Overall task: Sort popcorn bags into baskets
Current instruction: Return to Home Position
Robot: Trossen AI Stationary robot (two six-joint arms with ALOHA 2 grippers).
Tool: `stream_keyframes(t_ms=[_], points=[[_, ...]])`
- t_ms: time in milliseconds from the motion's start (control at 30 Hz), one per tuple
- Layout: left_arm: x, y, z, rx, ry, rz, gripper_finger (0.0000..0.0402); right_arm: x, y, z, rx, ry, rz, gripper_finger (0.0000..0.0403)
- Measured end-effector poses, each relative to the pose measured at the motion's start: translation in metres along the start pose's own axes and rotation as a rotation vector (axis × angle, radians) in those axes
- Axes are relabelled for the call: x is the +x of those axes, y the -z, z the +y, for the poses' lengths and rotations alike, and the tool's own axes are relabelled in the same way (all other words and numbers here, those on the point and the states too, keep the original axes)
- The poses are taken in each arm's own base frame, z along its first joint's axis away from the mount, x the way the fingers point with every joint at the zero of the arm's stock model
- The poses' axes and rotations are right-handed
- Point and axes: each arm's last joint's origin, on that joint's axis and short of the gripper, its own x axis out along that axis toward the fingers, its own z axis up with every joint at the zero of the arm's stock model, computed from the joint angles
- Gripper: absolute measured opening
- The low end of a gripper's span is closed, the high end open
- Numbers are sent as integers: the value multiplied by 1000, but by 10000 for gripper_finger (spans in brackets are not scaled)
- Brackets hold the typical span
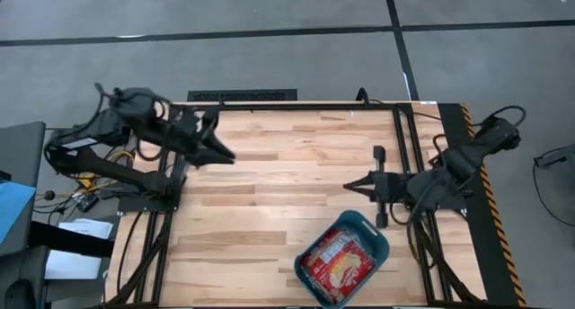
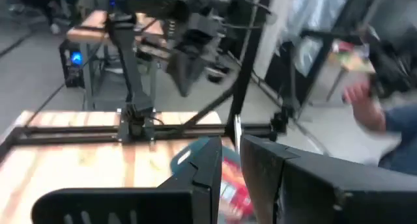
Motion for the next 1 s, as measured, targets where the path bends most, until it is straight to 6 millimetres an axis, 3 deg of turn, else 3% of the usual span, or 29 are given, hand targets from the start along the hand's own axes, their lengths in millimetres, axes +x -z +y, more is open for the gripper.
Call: stream_keyframes(t_ms=[167,267,400,567,767,933,1000], points=[[-20,13,5,68,61,22,43,-13,18,-41,139,-12,-44,26],[-18,40,14,27,127,3,43,-19,43,-59,224,-41,-160,35],[-13,92,31,-59,159,-53,44,-23,92,-72,350,-11,-259,43],[-14,159,50,-174,181,-146,44,-29,148,-74,471,-39,-396,44],[-25,228,59,-226,201,-301,44,-39,198,-72,558,-16,-495,44],[-46,270,60,-279,159,-455,44,-39,220,-70,587,9,-554,44],[-50,269,58,-293,200,-476,44,-36,224,-70,583,23,-524,43]])
